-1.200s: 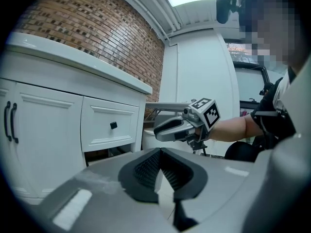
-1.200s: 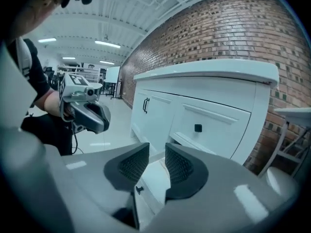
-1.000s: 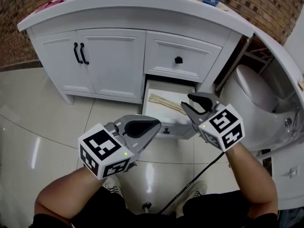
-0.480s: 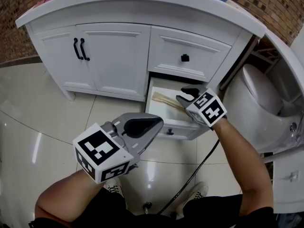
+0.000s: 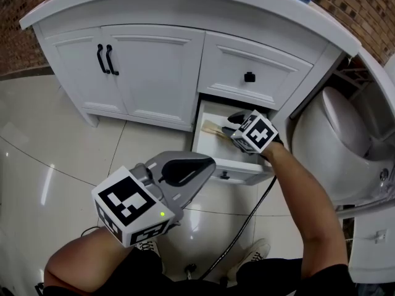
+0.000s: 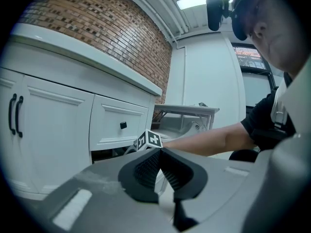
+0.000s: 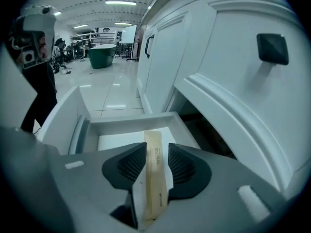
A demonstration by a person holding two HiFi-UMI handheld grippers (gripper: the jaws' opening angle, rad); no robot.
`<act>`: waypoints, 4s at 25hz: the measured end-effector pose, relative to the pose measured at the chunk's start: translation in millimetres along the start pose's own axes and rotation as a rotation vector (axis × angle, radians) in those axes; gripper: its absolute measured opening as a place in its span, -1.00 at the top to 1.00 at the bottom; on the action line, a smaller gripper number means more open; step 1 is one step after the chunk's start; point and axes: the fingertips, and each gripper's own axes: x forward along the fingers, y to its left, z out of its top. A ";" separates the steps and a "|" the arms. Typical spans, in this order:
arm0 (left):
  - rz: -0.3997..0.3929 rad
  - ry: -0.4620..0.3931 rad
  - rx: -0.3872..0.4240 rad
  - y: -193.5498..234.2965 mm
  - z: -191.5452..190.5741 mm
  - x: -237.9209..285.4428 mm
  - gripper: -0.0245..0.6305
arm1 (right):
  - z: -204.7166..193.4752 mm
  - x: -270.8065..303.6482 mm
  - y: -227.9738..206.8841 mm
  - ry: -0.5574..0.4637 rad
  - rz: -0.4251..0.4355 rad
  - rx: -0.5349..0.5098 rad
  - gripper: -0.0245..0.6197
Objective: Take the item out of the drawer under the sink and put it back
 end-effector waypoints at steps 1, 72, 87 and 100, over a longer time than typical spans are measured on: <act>-0.001 0.004 -0.001 0.5 -0.9 0.1 0.91 | -1.6 4.6 -0.1 0.014 0.005 -0.008 0.51; -0.001 -0.031 0.066 -19.5 6.2 -17.2 0.91 | 66.0 -253.9 93.6 -0.568 -0.061 0.320 0.73; -0.007 -0.061 0.073 -34.8 12.3 -16.9 0.91 | 24.3 -289.2 139.4 -0.675 -0.015 0.479 0.73; -0.003 -0.100 0.066 -32.3 19.6 -18.3 0.91 | 15.5 -280.2 150.0 -0.620 -0.023 0.430 0.73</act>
